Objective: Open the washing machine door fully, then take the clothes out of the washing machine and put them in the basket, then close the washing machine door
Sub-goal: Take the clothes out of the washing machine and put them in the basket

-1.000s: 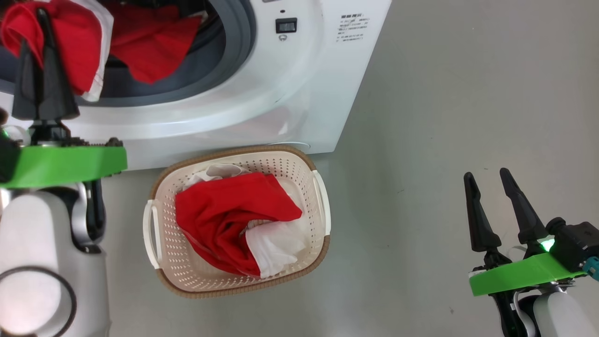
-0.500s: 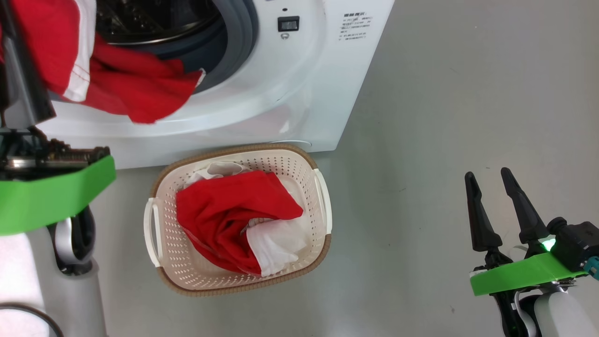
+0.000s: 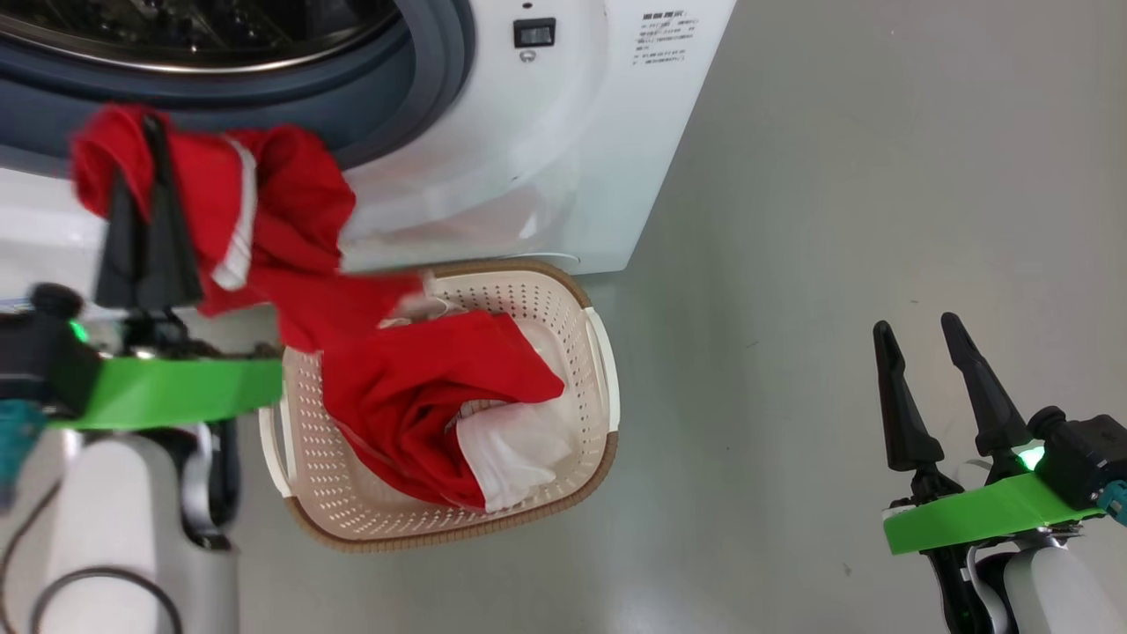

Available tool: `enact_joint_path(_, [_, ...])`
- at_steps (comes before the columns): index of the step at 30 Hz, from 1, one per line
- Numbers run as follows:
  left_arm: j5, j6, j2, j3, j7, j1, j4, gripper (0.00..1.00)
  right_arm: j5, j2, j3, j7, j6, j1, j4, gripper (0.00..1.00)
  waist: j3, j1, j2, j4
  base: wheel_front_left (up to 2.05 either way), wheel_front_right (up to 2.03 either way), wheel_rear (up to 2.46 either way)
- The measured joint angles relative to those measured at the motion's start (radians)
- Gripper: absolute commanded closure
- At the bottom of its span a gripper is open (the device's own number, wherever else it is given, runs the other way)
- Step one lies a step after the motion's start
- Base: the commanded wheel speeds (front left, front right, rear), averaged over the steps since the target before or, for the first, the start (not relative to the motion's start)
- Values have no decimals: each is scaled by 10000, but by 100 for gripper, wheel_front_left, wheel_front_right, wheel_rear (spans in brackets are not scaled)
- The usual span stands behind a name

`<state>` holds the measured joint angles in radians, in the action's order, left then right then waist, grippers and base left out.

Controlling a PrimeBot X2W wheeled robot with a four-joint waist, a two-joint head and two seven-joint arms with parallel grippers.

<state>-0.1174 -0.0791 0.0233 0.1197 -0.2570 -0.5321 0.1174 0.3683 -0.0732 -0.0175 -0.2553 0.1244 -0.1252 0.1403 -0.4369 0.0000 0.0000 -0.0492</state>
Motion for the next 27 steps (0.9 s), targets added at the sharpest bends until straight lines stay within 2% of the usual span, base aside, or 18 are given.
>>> enact_joint_path(10, [-207,21,8,-1045,4,229,2182,100,0,98,-6,0,0,-133,-69,0,-546,0,0,-49,0,0,0])
enact_joint_path(27, [-33,-15,8,-1262,6,-312,5020,100,0,171,56,-2,0,-720,-155,0,-1616,0,0,-302,0,0,0])
